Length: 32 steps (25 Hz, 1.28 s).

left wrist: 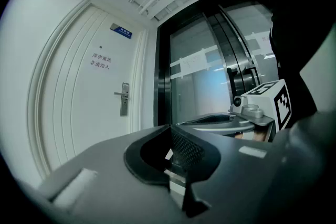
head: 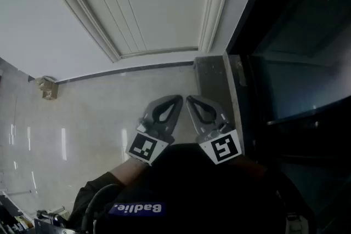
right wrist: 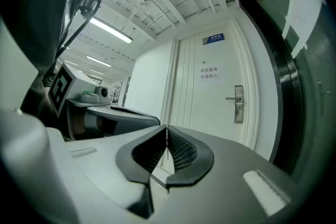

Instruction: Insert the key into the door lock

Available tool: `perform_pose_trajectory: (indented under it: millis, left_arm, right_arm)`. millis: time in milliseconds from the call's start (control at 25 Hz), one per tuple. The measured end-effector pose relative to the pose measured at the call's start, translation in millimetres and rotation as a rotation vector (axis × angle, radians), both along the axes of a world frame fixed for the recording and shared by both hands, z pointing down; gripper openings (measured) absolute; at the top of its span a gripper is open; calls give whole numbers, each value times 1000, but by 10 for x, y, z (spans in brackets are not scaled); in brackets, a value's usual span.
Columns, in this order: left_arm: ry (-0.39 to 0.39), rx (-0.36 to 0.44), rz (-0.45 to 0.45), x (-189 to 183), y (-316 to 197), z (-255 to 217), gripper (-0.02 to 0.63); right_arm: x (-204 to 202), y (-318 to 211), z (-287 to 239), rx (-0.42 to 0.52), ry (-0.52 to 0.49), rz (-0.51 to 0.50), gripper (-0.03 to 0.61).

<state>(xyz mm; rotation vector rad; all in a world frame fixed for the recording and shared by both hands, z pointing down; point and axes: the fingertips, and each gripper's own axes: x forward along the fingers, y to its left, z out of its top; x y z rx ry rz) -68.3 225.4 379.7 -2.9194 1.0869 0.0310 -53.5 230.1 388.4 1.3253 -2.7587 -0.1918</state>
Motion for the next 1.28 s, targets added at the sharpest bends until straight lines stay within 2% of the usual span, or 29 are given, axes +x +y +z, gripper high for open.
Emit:
perform_pose_trajectory:
  millis: [200, 360, 600, 800, 920, 1280]
  left_arm:
    - [3, -7, -6, 1, -25, -7, 15]
    - [7, -11, -20, 62, -124, -73, 15]
    - [-3, -20, -69, 298, -119, -33, 15]
    - [-14, -19, -120, 479, -222, -31, 15]
    - [-16, -21, -139, 558, -277, -19, 15]
    - [-6, -6, -110, 577, -632, -84, 15]
  right_arm:
    - [-2, -28, -4, -2, 4, -9, 14]
    - [82, -126, -97, -2, -32, -26, 14]
    - [439, -124, -132, 26, -68, -42, 14]
    - [732, -246, -143, 93, -3, -48, 14]
    - [842, -325, -140, 113, -1, -56, 14]
    - [725, -640, -157, 101, -11, -61, 14]
